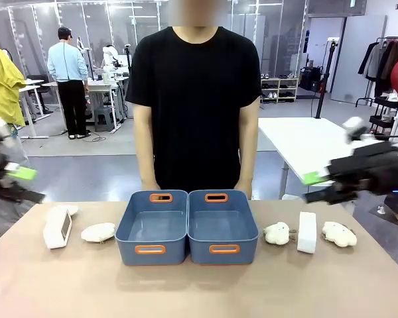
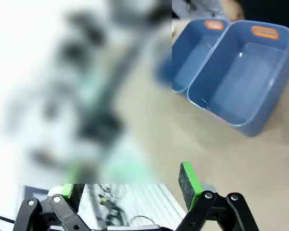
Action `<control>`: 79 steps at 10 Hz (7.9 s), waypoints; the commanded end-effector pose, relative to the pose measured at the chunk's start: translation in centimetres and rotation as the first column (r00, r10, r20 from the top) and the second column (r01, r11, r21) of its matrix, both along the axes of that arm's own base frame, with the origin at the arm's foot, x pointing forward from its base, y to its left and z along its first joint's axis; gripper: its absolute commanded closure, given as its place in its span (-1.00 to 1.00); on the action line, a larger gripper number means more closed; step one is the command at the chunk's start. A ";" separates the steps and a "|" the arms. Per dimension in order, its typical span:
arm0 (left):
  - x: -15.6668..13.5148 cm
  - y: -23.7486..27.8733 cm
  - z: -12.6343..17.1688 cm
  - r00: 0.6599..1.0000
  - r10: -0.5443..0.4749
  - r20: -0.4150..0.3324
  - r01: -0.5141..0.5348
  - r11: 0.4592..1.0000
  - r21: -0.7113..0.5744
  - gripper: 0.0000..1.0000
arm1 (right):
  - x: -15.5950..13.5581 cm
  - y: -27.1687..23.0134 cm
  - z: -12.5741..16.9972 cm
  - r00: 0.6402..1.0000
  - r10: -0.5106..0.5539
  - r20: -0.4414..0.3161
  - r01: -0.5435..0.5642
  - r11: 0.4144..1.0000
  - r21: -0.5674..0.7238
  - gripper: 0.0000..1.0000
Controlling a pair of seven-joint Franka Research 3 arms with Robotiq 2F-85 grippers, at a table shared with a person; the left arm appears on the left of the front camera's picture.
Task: Sort the digital clocks into the basket.
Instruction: Pick up the Digital clock from the table and place it into the empty Plastic storage basket.
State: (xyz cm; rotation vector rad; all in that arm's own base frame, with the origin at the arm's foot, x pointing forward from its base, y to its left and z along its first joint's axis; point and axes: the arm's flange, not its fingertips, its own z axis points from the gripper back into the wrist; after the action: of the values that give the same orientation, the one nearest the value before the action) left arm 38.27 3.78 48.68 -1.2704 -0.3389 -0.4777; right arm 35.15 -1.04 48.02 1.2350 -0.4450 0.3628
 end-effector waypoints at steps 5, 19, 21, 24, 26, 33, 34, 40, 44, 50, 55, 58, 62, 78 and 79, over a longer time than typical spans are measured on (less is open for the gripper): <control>-7.1 19.9 -5.3 0.928 0.370 0.052 -0.352 0.912 -0.212 -1.00 | -14.6 -16.3 -3.5 0.881 -0.429 -0.200 0.451 0.889 0.080 -1.00; -9.5 22.2 -6.8 0.898 0.440 0.003 -0.433 0.884 -0.174 -1.00 | -16.3 -22.5 -2.8 0.836 -0.515 -0.189 0.536 0.841 0.078 -1.00; -9.5 22.2 -6.8 0.898 0.440 0.003 -0.433 0.884 -0.174 -1.00 | -16.3 -22.5 -2.8 0.836 -0.515 -0.189 0.536 0.841 0.078 -1.00; -9.5 22.2 -6.8 0.898 0.440 0.003 -0.433 0.884 -0.174 -1.00 | -16.3 -22.5 -2.8 0.836 -0.515 -0.189 0.536 0.841 0.078 -1.00; -9.5 22.2 -6.8 0.898 0.440 0.003 -0.433 0.884 -0.174 -1.00 | -16.3 -22.5 -2.8 0.836 -0.515 -0.189 0.536 0.841 0.078 -1.00; 3.8 8.4 -0.6 0.798 0.599 0.066 -0.519 0.629 0.579 -1.00 | -16.3 -22.5 -2.8 0.836 -0.515 -0.189 0.536 0.841 0.078 -1.00; 5.9 6.5 -0.8 0.785 0.611 0.106 -0.527 0.567 0.633 -1.00 | -16.3 -22.5 -2.8 0.836 -0.515 -0.189 0.536 0.841 0.078 -1.00; 14.7 -0.6 -5.8 0.755 0.632 0.172 -0.420 0.265 0.868 -1.00 | -16.3 -22.5 -2.8 0.836 -0.515 -0.189 0.536 0.841 0.078 -1.00; 18.3 -2.9 -11.1 0.719 0.684 0.124 -0.363 0.217 0.906 -1.00 | -16.3 -22.5 -2.8 0.836 -0.515 -0.189 0.536 0.841 0.078 -1.00; 20.4 -4.0 -16.3 0.640 0.740 0.207 -0.378 0.069 0.923 0.19 | -16.3 -22.5 -2.8 0.836 -0.515 -0.189 0.536 0.841 0.078 -1.00; 19.4 -5.1 -14.1 0.692 0.696 0.192 -0.388 0.134 0.912 0.96 | -16.3 -22.5 -2.8 0.836 -0.515 -0.189 0.536 0.841 0.078 -1.00; 16.8 -7.3 -6.3 0.784 0.594 0.178 -0.361 0.204 0.910 0.35 | -16.3 -22.5 -2.8 0.836 -0.515 -0.189 0.536 0.841 0.078 -1.00; 13.3 -14.7 -2.8 0.848 0.499 0.179 -0.331 0.235 0.914 0.35 | -16.3 -22.5 -2.8 0.836 -0.515 -0.189 0.536 0.841 0.078 -1.00; 13.0 -15.7 -2.0 0.855 0.484 0.189 -0.332 0.230 0.915 0.35 | -16.3 -22.5 -2.8 0.836 -0.515 -0.189 0.536 0.841 0.078 -1.00; 13.0 -15.7 -2.0 0.855 0.484 0.189 -0.332 0.230 0.915 0.35 | -16.3 -22.5 -2.8 0.836 -0.515 -0.189 0.536 0.841 0.078 -1.00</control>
State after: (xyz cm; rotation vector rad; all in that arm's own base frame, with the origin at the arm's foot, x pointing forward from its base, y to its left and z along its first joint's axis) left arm 50.81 -11.98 46.42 0.0034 -0.1892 -0.0294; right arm 18.93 -23.62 45.07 1.1927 -0.6440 -0.2537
